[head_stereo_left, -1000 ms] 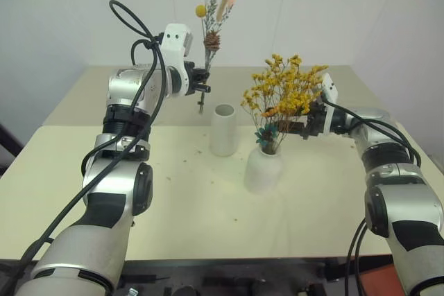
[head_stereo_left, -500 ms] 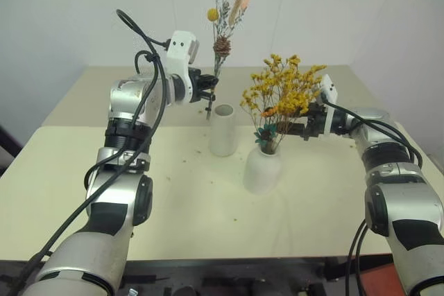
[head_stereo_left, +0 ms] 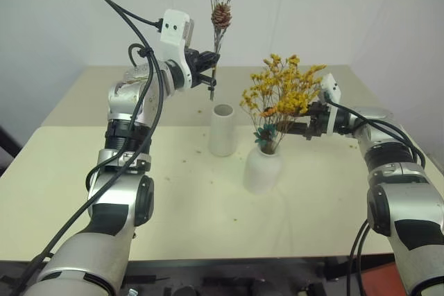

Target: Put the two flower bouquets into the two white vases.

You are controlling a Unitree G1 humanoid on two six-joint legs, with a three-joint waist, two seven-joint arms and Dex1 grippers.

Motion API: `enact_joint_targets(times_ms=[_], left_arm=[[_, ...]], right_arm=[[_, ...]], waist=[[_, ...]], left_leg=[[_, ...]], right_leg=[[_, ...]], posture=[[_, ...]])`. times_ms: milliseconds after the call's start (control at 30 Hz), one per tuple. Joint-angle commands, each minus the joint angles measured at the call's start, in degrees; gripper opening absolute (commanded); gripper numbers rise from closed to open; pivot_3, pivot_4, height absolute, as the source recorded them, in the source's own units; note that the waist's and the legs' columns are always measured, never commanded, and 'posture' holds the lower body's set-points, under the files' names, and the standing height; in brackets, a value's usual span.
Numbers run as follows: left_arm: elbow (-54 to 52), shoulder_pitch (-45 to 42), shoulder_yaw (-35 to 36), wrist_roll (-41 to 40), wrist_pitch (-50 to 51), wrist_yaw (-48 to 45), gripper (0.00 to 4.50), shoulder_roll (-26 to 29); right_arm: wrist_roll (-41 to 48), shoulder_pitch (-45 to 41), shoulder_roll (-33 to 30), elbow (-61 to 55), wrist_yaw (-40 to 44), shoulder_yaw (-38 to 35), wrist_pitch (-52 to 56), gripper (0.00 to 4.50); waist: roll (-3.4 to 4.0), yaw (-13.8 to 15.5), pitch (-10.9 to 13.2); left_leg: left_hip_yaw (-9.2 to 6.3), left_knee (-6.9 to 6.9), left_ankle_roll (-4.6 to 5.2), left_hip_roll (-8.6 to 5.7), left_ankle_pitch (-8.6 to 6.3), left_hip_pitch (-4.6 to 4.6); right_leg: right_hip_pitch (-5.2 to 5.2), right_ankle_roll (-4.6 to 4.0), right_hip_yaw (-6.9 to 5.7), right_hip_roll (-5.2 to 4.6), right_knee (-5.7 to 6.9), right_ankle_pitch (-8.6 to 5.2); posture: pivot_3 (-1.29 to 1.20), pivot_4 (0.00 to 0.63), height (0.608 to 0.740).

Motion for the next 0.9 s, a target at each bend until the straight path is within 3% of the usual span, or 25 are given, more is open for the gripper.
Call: enact_joint_targets(times_ms=[33,300,900], left_arm=[[-3.9,1.5,2.4,-2.7,-4.2,1.5,0.02,-2.4],[-8.2,8.3,1.9,-3.1,-13.5,-2.3,0.02,-2.8],[-12.3,16.4,-2.3,-2.6,-18.4,-3.5,0.02,-4.1]], right_arm=[[0.2,-1.2,-1.1,-1.3,0.2,-1.5,-1.1,4.5],[0.3,-0.9,-1.2,-1.5,0.3,-1.6,-1.1,4.5],[0.5,-0.5,-1.2,-1.6,0.3,-1.9,-1.5,4.5]], waist=[[0.0,0.1,0.0],[0.0,-0.3,0.0],[0.0,-0.4,0.0]], left_leg=[[0.0,0.0,0.0,0.0,0.0,0.0],[0.02,0.0,0.0,0.01,0.0,0.01],[0.03,0.0,0.0,0.0,0.0,0.05]], right_leg=[[0.0,0.01,0.0,0.0,-0.01,0.0],[-0.01,0.0,0.03,0.0,-0.03,0.02],[0.02,0.02,0.05,-0.01,-0.07,0.04]], posture=[[0.0,0.15,0.74],[0.0,0.15,0.74],[0.0,0.15,0.74]])
